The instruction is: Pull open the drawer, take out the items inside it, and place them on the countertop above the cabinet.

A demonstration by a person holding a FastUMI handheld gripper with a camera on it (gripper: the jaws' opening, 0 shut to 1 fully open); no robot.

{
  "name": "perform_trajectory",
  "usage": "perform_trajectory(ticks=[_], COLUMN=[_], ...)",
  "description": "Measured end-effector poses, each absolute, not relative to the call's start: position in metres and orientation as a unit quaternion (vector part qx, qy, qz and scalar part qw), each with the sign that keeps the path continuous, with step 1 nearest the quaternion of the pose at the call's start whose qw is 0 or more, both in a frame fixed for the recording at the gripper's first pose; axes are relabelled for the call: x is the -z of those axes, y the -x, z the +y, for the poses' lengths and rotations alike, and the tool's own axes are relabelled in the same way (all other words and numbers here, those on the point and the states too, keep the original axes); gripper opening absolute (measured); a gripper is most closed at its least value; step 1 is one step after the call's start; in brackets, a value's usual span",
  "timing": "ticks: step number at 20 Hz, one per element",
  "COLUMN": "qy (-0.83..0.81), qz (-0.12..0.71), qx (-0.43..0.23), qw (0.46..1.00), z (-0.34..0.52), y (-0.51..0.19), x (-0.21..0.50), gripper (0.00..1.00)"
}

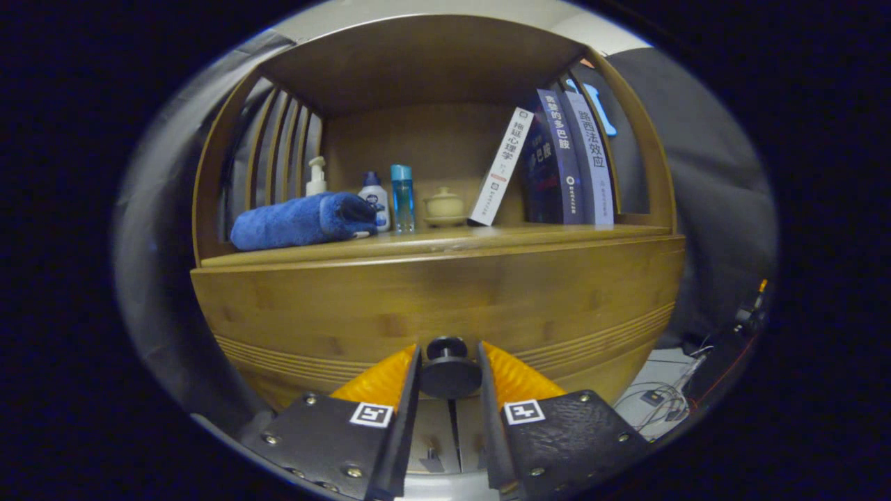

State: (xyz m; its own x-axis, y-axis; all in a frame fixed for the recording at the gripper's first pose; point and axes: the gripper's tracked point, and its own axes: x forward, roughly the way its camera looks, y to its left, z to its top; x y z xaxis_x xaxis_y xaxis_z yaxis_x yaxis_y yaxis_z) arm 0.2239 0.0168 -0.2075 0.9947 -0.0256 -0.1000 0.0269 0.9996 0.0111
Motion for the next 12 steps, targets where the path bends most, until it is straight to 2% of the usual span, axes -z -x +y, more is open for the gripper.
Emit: perform_trajectory(ticks=[4, 12], qy=[0.011, 0.011], qz=[0.065, 0.078], qx=[-0.001, -0.002], qw=[0.998, 0.997], z=[0.015, 0.015], y=[-0.214, -0.155], x=[0.211, 0.212], gripper=[0.3, 0.29])
